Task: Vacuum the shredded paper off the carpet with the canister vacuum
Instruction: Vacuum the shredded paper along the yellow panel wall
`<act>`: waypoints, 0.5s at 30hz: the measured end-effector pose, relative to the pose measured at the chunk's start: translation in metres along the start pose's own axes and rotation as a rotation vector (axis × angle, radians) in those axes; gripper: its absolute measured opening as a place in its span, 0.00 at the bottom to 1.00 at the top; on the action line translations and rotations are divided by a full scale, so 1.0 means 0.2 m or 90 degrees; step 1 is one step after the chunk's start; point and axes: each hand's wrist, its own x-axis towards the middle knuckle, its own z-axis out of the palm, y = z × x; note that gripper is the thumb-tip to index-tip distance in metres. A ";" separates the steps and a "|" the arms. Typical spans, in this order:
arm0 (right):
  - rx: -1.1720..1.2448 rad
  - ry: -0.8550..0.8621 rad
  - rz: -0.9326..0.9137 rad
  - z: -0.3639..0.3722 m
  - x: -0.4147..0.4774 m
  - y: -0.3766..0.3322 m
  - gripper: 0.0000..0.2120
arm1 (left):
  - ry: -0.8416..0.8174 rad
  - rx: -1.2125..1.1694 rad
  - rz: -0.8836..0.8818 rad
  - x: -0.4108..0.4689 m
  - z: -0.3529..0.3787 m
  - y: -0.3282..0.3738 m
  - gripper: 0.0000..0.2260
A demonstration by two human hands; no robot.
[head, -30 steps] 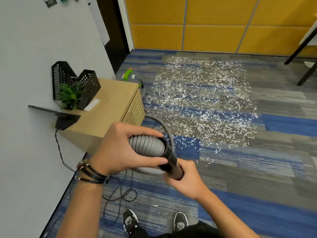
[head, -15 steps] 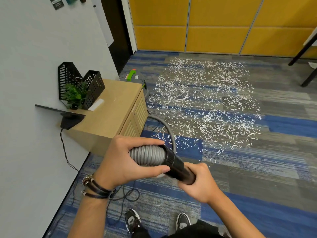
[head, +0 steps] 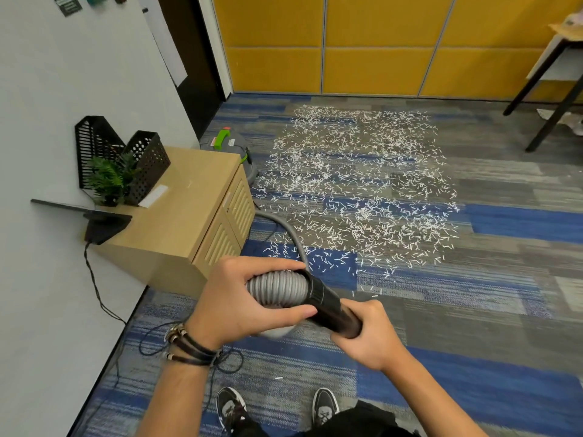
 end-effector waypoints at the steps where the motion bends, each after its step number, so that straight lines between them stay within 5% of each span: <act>1: -0.003 0.003 -0.003 -0.01 0.01 0.01 0.06 | -0.003 0.007 0.006 0.01 0.01 0.01 0.24; 15: -0.051 -0.002 0.040 -0.13 -0.11 0.16 0.13 | -0.057 -0.046 -0.098 0.02 0.20 -0.07 0.23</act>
